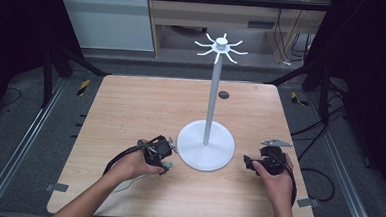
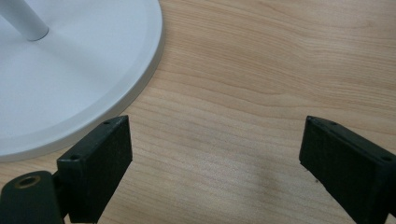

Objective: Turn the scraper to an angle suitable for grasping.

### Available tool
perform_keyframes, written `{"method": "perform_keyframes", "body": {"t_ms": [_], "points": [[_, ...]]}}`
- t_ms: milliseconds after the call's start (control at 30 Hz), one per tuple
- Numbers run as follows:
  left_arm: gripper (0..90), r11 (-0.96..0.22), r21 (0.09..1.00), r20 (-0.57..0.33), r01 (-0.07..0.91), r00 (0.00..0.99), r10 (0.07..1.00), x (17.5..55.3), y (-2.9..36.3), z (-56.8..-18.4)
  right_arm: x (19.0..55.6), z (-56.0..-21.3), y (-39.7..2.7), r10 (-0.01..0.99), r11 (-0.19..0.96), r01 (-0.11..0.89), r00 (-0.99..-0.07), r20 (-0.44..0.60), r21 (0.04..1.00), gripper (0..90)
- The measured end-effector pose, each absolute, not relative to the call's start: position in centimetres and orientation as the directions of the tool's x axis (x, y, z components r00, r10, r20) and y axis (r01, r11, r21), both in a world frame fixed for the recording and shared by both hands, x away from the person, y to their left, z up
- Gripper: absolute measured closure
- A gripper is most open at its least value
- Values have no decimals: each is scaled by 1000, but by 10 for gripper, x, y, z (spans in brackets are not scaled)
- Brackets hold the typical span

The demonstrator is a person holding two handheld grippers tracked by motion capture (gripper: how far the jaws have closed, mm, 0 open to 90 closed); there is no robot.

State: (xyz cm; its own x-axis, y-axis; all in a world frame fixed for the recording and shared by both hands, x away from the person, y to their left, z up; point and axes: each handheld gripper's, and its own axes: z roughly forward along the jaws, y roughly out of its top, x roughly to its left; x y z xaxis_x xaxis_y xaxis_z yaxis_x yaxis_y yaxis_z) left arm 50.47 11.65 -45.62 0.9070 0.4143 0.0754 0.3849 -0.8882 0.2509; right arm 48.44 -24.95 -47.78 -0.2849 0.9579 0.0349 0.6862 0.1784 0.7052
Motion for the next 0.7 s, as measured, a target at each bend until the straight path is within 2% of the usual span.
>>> {"method": "perform_keyframes", "body": {"t_ms": [233, 700], "points": [[624, -889, 240, 58, 390, 908, 414, 506, 115, -458, 485, -478, -250, 957, 185, 682, -290, 29, 708, 98], [685, -893, 211, 40, 396, 910, 413, 509, 114, -460, 484, -478, -250, 958, 179, 686, -286, 35, 705, 99]]}}
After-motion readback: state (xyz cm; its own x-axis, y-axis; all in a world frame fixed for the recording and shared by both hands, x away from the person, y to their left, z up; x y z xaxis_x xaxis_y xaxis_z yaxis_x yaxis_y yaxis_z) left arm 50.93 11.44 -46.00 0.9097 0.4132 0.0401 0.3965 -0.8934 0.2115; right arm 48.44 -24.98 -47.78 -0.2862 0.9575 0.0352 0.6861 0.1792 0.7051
